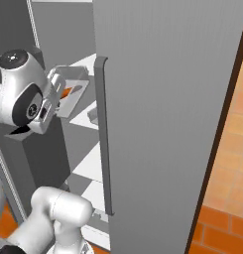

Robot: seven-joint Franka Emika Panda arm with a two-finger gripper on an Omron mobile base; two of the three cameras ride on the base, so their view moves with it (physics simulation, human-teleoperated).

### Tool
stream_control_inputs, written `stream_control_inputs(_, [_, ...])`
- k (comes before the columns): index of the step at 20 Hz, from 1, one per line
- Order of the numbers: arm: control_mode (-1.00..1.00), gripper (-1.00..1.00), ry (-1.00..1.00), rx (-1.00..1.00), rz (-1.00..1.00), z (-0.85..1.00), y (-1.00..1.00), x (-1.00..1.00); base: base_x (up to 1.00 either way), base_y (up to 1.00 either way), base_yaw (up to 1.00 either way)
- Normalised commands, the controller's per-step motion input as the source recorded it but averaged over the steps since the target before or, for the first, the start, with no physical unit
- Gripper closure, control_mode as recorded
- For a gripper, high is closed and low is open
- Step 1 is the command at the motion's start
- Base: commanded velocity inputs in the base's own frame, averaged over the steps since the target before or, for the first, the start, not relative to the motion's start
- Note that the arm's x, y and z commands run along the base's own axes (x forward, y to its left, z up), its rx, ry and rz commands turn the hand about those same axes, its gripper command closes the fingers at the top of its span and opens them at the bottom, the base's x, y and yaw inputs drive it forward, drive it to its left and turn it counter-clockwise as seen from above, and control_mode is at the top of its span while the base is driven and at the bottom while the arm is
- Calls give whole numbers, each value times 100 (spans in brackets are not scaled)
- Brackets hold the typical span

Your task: Take the meat container that has the shrimp and place it on the second highest rack of the freezer. Then take the vegetable container that has the lemon and carrot and place it on the highest rack of the freezer.

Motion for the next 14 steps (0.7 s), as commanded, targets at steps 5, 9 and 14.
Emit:
stream_control_inputs(5, [-100,100,0,0,-5,2,10,96,0,0,0])
stream_control_inputs(9, [-100,100,0,0,0,4,-2,97,0,0,0])
stream_control_inputs(14, [-100,100,0,0,0,1,-2,100,0,0,0])
